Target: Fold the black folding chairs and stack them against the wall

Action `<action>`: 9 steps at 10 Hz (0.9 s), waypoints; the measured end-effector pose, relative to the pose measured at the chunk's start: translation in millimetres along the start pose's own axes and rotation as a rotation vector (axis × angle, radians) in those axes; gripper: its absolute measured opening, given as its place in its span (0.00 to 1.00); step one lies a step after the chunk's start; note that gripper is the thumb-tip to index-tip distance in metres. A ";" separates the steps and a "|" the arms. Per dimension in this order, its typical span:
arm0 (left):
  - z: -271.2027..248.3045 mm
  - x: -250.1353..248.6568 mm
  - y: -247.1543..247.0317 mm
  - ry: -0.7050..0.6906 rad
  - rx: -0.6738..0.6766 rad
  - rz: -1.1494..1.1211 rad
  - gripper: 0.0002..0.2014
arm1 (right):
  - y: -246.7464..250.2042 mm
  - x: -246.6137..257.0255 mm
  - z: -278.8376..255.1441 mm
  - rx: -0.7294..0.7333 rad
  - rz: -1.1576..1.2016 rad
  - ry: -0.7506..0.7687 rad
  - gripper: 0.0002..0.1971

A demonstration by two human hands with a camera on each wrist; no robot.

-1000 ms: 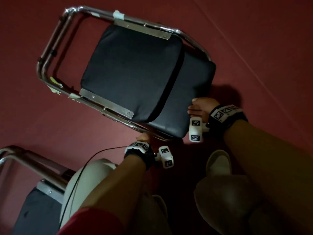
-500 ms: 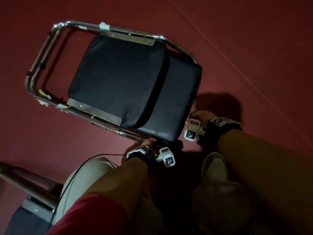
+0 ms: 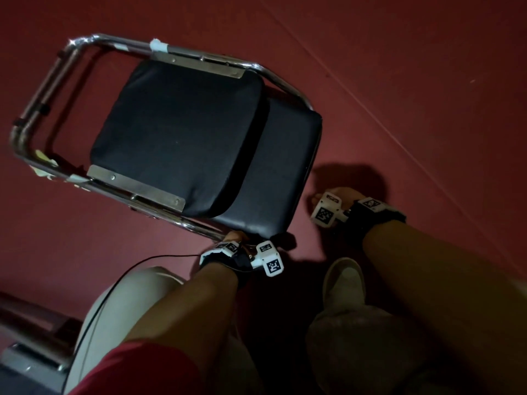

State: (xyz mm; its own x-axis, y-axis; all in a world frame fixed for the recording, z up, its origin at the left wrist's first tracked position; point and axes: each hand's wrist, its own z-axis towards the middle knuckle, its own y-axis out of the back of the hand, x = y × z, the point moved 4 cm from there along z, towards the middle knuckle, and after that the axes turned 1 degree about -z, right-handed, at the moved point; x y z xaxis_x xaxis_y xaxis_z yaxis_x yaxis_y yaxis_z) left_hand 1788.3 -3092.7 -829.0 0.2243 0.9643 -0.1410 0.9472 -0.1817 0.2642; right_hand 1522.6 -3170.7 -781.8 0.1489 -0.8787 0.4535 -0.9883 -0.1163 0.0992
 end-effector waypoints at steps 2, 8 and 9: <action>-53.7 -19.3 7.9 -0.107 0.077 -0.231 0.17 | -3.7 -5.9 6.6 -0.063 0.137 -0.052 0.15; -97.2 -28.3 122.6 -0.379 -0.241 -0.794 0.07 | -104.1 47.9 -7.4 0.026 0.193 -0.024 0.14; -106.6 -16.7 153.7 -0.394 -0.346 -0.802 0.07 | -129.7 41.5 15.9 0.113 0.500 -0.081 0.31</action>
State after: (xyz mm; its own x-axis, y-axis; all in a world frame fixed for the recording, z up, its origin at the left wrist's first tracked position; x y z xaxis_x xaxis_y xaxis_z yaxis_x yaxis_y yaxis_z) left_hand 1905.7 -3116.1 -684.3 -0.3407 0.6316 -0.6965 0.7462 0.6322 0.2083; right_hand 1656.3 -3199.4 -790.0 -0.3412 -0.8723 0.3503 -0.9362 0.2817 -0.2103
